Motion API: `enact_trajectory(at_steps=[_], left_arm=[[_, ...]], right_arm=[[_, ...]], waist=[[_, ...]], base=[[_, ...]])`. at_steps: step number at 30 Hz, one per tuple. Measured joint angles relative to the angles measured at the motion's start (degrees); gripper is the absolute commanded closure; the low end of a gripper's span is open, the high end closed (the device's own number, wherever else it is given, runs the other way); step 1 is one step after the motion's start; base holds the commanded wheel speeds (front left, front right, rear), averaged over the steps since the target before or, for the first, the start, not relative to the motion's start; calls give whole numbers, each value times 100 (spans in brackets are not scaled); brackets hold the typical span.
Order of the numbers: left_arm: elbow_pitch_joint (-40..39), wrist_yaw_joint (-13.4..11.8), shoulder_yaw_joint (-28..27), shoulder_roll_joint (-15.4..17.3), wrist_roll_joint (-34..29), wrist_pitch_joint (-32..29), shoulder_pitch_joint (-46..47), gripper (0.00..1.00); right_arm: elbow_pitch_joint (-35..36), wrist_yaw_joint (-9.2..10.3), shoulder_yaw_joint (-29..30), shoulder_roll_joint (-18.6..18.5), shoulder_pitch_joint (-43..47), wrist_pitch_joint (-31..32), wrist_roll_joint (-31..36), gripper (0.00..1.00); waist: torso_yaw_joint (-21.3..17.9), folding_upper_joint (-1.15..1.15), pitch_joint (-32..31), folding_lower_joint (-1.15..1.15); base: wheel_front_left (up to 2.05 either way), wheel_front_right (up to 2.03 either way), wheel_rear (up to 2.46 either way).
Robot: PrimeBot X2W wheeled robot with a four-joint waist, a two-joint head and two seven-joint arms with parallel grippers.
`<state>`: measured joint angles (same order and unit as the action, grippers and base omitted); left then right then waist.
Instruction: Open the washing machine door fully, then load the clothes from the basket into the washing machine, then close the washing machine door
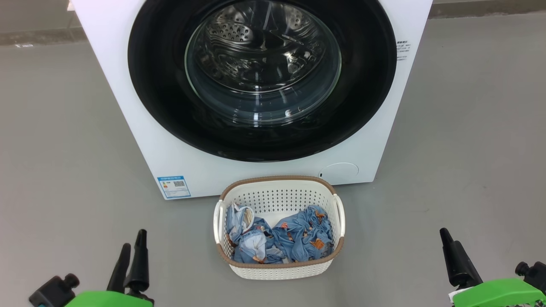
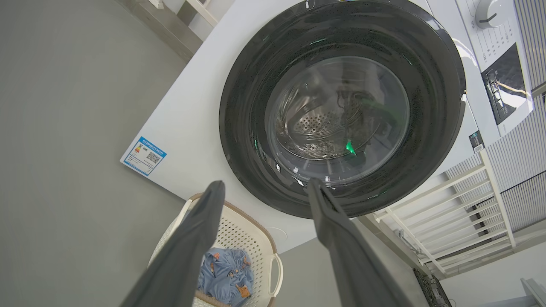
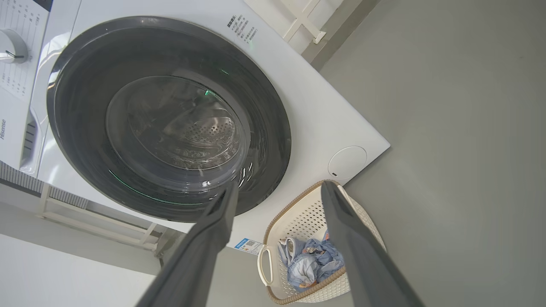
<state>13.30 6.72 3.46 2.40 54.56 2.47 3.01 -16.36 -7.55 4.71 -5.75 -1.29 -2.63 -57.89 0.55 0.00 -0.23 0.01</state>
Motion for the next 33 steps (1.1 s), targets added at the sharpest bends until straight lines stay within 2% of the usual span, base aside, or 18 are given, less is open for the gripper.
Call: enact_trajectory(at_steps=[8,33], left_arm=[[-4,-68,180,70,-655,124,0,0],[364,-192,568,125,-2247,530,92,0]], right_arm=[[53,0,11,3,0,-52,808,0],[410,0,-233,70,4,-79,2571,0]], waist=[[14,0,-12,0],[89,0,-59,0]], base=[[0,0,0],[0,0,0]])
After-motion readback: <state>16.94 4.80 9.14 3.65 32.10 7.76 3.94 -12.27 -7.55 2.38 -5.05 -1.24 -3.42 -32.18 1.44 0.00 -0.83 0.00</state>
